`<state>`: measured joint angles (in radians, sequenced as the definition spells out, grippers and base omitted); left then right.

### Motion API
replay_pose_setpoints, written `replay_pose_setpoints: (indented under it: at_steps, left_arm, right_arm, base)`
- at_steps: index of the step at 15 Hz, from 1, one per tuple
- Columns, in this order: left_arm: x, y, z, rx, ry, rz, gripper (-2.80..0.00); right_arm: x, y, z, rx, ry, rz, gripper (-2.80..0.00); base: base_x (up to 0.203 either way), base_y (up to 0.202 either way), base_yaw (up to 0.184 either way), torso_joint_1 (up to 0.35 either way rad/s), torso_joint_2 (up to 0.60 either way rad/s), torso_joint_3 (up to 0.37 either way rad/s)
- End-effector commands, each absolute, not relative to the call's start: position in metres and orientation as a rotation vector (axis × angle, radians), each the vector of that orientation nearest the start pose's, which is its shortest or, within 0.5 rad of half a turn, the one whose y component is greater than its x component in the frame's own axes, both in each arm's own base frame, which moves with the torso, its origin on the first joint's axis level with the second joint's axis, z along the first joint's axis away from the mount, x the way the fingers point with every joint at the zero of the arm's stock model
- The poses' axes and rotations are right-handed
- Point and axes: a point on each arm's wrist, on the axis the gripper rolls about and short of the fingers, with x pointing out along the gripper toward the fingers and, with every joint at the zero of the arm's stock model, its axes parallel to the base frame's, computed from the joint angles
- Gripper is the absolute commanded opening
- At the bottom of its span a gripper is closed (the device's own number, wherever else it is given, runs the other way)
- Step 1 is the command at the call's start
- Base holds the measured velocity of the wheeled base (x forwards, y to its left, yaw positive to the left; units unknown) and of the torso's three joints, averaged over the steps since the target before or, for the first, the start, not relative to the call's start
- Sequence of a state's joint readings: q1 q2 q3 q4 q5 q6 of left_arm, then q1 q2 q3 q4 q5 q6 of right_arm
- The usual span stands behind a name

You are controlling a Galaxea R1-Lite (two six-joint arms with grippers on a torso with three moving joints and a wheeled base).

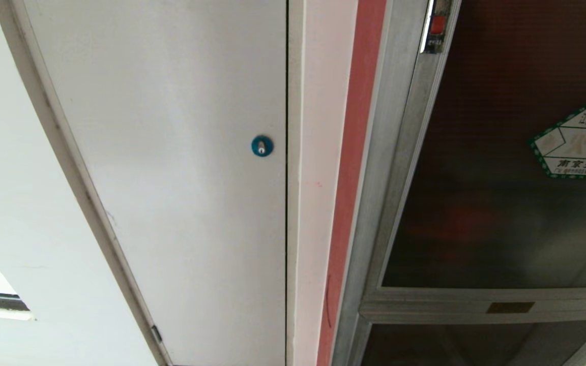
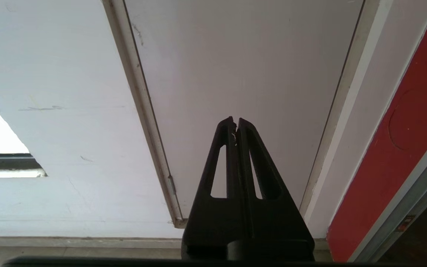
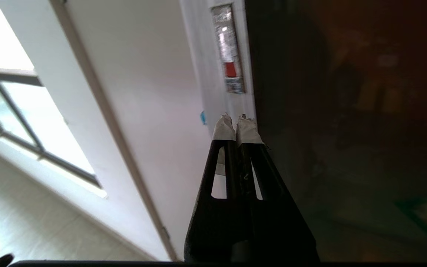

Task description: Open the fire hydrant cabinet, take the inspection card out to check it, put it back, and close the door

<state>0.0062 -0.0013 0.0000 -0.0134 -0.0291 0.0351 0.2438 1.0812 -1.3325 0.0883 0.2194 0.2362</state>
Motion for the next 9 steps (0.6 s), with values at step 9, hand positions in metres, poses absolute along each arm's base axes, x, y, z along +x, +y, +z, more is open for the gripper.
replay_pose_setpoints:
  at_steps: [9]
  left_arm:
    - [-0.022, -0.001, 0.075, 0.035, -0.008, -0.022, -2.8]
  right_arm:
    - [-0.03, 0.005, 0.329, 0.369, -0.246, 0.351, -2.8]
  base:
    - [0.0, 0.0, 0.0, 0.0, 0.0, 0.0]
